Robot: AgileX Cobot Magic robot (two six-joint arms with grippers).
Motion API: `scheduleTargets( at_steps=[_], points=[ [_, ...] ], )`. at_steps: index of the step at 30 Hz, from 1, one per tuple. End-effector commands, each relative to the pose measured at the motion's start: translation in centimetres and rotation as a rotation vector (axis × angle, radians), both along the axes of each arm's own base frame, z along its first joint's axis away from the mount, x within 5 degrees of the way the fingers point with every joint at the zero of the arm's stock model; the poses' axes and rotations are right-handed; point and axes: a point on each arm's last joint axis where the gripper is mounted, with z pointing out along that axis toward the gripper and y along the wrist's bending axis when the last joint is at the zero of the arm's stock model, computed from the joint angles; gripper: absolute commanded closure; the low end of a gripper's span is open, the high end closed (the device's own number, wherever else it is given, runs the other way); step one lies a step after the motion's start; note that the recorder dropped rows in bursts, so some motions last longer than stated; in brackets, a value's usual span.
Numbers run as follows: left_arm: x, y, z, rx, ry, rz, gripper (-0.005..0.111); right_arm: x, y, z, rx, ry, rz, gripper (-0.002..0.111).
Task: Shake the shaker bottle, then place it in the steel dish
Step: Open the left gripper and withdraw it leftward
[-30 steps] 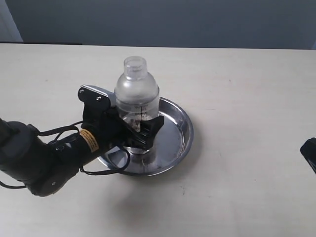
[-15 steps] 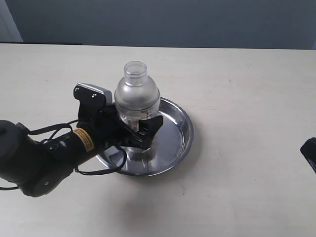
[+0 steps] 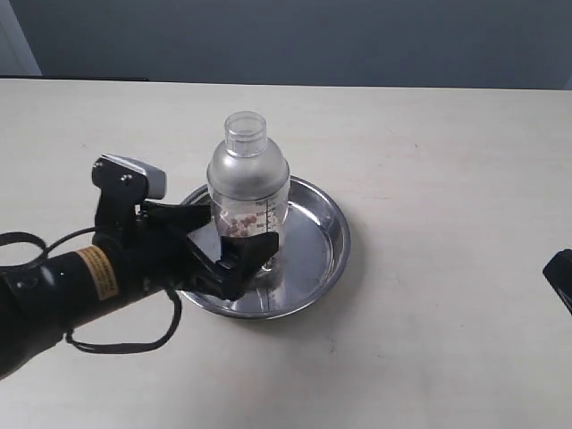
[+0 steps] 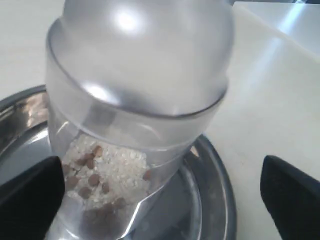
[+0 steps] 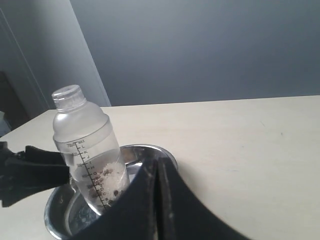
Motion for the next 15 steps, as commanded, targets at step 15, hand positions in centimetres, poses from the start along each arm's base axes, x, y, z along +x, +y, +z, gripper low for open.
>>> scheduleTargets(
  at_steps=[15],
  points=[
    [-5.3,8.2,10.1,0.246,-0.366,0.442,0.011,0.0,0.0,0.0,0.001,-0.005,-0.005,0.109]
  ],
)
